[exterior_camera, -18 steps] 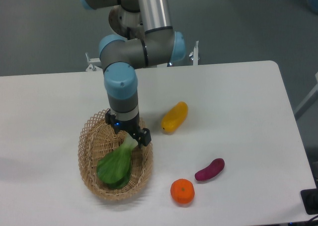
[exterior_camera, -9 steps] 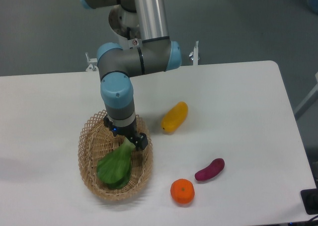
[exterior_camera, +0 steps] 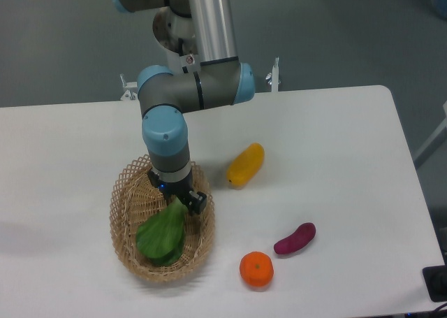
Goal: Pick up the green vegetable from the basket
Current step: 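Lower the gripper onto the bok choy stem and close it, then lift the bok choy out of the basket and carry it aside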
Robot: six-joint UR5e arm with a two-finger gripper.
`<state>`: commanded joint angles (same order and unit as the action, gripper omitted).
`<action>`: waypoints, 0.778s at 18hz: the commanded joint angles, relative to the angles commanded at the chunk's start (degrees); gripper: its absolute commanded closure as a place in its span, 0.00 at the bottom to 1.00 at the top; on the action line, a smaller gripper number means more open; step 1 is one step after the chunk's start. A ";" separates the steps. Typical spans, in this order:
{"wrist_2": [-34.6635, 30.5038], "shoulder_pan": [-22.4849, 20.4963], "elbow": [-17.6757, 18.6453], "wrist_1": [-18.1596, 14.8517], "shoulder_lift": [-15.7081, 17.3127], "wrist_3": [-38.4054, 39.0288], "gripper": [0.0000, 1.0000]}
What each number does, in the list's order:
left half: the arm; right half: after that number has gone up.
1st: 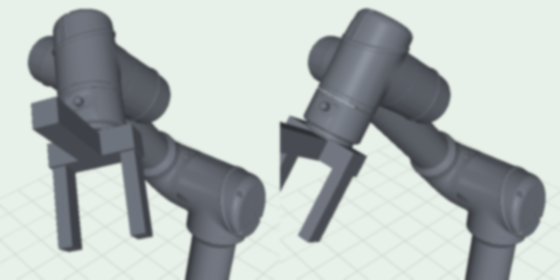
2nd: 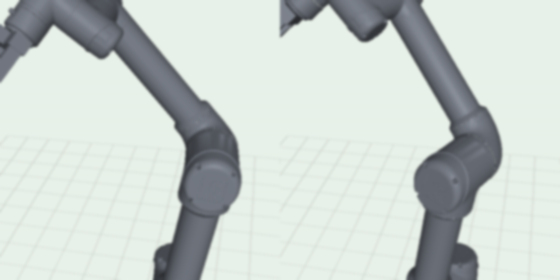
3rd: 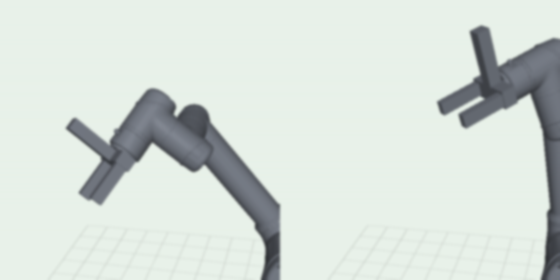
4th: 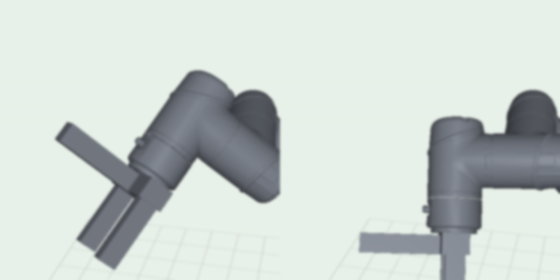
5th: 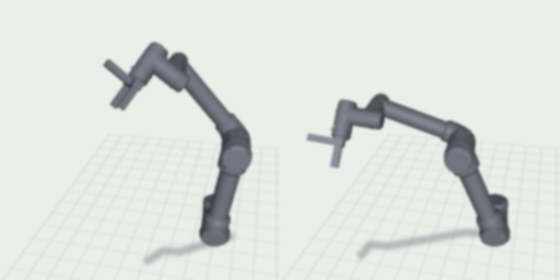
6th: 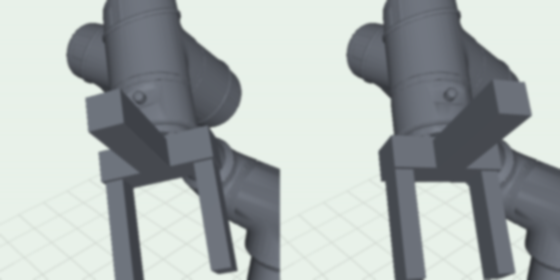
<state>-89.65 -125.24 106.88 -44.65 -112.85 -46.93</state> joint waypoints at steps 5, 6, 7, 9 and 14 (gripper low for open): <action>0.09 0.00 -0.53 0.00 0.35 -0.18 0.56; 0.09 -0.09 -0.62 0.00 0.35 -0.18 0.57; 0.09 -0.09 -0.70 0.00 0.44 -0.18 0.58; 0.09 -0.09 -0.79 0.00 0.70 -0.26 0.60; 0.44 -0.17 -2.46 -0.09 2.02 -0.35 0.60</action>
<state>-89.21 -125.42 104.42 -44.74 -110.83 -47.28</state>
